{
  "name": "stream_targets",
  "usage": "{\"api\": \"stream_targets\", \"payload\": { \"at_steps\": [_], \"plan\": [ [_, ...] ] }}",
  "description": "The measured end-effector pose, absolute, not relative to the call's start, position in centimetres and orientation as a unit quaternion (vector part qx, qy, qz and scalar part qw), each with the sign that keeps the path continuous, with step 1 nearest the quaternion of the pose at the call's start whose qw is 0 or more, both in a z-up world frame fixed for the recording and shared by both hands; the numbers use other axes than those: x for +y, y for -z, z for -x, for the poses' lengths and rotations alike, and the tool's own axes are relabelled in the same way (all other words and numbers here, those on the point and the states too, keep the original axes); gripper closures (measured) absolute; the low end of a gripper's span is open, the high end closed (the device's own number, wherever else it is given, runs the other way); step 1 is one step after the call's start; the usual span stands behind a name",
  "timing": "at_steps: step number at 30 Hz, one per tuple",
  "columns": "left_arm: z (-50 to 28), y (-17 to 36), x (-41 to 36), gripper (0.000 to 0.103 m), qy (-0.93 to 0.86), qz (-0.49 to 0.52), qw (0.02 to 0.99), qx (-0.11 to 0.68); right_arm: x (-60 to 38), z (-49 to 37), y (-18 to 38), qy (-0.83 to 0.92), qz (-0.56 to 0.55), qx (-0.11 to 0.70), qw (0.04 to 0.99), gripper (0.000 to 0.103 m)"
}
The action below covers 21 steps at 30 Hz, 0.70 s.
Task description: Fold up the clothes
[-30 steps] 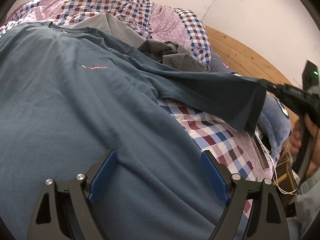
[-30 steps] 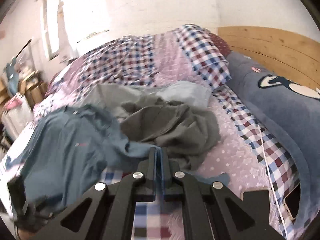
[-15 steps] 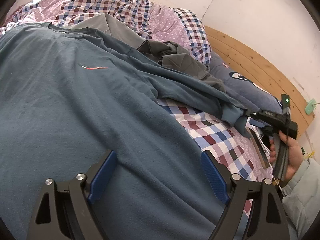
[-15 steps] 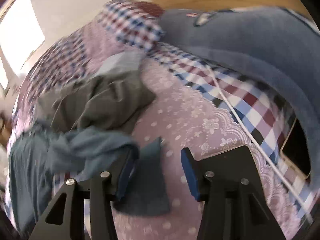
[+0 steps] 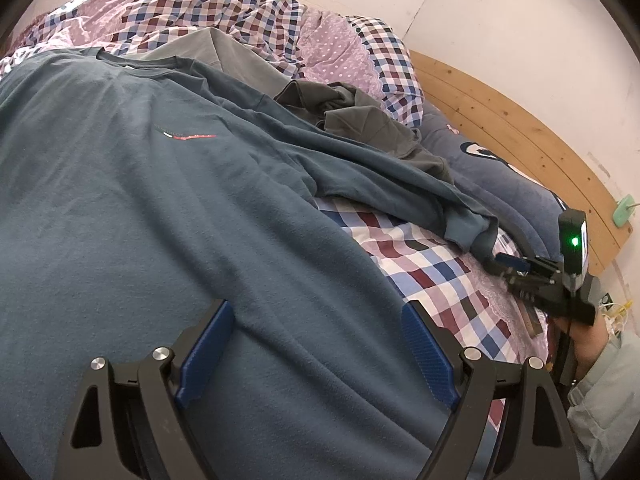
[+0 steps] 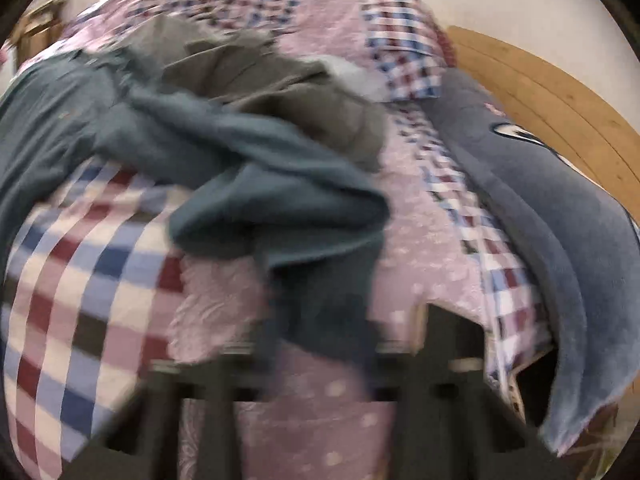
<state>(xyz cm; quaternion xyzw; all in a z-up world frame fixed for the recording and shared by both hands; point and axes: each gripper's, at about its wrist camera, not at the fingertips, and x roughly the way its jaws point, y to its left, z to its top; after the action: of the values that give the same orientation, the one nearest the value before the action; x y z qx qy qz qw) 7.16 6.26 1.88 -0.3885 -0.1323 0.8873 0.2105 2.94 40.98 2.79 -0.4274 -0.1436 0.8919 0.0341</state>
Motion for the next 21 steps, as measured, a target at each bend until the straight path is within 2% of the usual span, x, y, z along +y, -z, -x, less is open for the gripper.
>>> {"api": "stream_targets", "payload": {
  "at_steps": [4,14,18,21],
  "plan": [
    [-7.1,-1.9,6.2,0.014,-0.886,0.39,0.212,-0.134,42.1,-4.1,-5.8,-0.905,0.419,-0.074,0.019,0.102],
    [-6.9,-2.4,5.8,0.014,-0.874,0.399,0.23,-0.152,36.8,-10.7,-12.4,-0.901,0.387,0.135,-0.144,0.101],
    [-8.4,-4.5,6.1,0.014,-0.875,0.364,0.285,-0.143,33.1,-10.3,-12.4,-0.883,0.4,0.158,-0.185,0.101],
    [-9.6,-6.0,6.3,0.014,-0.873,0.337,0.326,-0.136,30.5,-9.1,-12.3,-0.878,0.412,0.145,-0.196,0.101]
  ]
}}
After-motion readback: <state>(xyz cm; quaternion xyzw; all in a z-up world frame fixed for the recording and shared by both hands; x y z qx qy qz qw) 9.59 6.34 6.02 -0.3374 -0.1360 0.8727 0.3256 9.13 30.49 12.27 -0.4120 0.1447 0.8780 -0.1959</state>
